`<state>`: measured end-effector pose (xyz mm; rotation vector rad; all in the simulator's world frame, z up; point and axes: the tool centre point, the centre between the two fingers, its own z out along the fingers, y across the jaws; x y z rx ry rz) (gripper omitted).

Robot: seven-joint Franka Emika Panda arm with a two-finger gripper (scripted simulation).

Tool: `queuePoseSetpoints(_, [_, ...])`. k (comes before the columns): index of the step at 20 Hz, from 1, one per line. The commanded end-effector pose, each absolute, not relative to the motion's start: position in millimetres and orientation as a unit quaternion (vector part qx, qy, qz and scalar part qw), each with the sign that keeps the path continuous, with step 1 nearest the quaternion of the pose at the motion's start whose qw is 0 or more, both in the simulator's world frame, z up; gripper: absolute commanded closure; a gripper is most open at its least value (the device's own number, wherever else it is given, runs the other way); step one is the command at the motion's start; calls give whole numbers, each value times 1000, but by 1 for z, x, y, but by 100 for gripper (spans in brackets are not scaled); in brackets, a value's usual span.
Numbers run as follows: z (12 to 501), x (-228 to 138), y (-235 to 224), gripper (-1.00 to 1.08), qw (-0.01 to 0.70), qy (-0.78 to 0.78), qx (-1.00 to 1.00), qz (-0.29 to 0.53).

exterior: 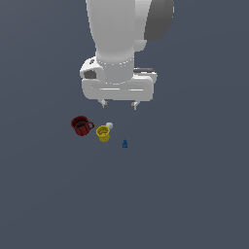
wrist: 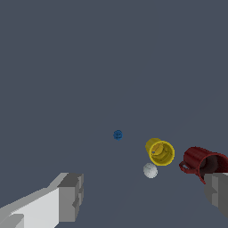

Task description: Pick up a designated object from a clutter of objects.

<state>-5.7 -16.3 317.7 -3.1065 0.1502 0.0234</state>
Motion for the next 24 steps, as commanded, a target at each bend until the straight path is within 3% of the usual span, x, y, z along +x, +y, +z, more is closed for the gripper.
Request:
queuePoseSetpoints(1, [318,-6,-16,-92,16,48,-999,8])
queuePoseSetpoints(15, [326,-6,-44,-92,13,59,-998,-3])
queuePoseSetpoints(24, [300,-2,-39,-92,11,86,-996,-2])
